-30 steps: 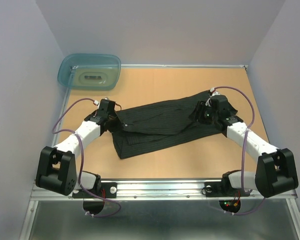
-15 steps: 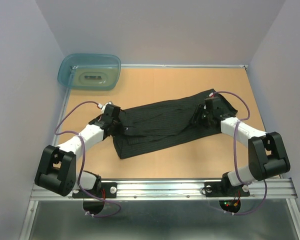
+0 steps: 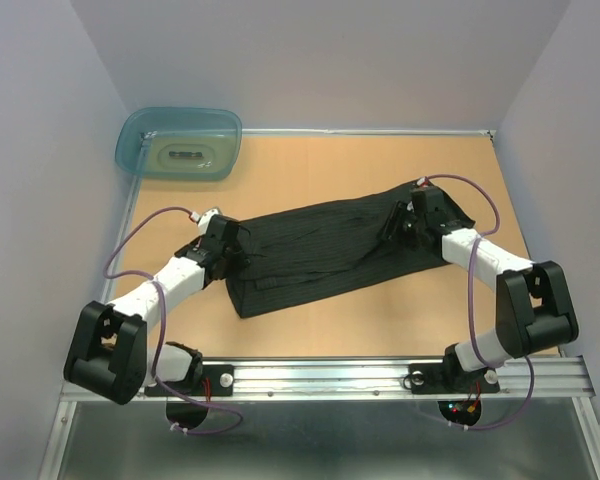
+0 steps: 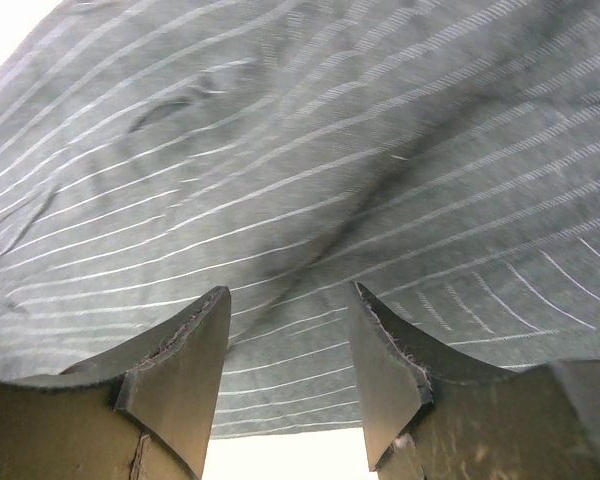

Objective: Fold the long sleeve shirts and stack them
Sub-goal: Fold the shirt

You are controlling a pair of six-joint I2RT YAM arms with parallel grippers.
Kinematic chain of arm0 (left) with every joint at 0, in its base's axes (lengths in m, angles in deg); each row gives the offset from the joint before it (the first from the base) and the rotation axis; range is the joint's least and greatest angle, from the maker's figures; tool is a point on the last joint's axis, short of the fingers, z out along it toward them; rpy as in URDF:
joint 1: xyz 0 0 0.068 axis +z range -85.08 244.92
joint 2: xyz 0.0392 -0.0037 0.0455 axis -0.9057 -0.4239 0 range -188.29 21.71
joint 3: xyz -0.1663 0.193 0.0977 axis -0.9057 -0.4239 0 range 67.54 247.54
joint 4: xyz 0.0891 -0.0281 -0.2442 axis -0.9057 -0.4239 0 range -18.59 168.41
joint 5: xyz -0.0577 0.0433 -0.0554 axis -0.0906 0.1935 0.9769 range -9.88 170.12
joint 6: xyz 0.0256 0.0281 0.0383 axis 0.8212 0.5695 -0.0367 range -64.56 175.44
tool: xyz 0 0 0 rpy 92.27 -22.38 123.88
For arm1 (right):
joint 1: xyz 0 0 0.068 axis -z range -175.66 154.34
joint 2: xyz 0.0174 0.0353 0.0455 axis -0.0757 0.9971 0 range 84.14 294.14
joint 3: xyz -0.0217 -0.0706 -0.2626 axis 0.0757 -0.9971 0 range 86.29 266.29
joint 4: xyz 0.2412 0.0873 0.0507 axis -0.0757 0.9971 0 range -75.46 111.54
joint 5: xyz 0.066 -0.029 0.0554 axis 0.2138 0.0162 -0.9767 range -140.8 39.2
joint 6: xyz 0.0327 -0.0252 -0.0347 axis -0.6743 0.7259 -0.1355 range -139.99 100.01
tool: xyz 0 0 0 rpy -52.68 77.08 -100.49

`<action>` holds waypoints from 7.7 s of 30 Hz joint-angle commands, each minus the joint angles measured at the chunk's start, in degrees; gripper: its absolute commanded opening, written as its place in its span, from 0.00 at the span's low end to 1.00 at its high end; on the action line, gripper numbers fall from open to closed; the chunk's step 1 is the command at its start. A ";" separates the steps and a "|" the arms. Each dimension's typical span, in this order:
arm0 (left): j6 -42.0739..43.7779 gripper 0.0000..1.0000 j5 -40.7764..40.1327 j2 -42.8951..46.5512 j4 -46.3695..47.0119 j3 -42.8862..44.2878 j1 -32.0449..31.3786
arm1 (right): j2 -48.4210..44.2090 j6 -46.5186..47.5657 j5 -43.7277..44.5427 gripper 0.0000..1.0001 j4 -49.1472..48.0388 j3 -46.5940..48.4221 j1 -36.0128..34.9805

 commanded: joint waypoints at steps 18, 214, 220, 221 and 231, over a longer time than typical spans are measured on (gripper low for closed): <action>-3.98 0.56 5.65 -11.62 15.91 5.88 -8.74 | 10.02 -1.37 -27.62 0.56 -24.04 1.19 -6.59; -0.91 0.60 20.86 -16.83 18.29 0.96 19.82 | 48.01 -21.59 -28.93 0.55 -61.32 21.67 -0.28; -0.30 0.60 22.26 -14.82 18.03 1.57 20.09 | 45.56 -20.09 -32.00 0.55 -60.97 20.70 7.63; 0.23 0.60 22.53 -14.20 17.41 1.92 20.09 | 44.68 -19.91 -33.58 0.55 -60.89 20.61 8.43; 16.47 0.83 18.66 1.00 9.15 10.53 17.80 | 17.09 2.31 -15.77 0.58 -20.83 18.86 10.37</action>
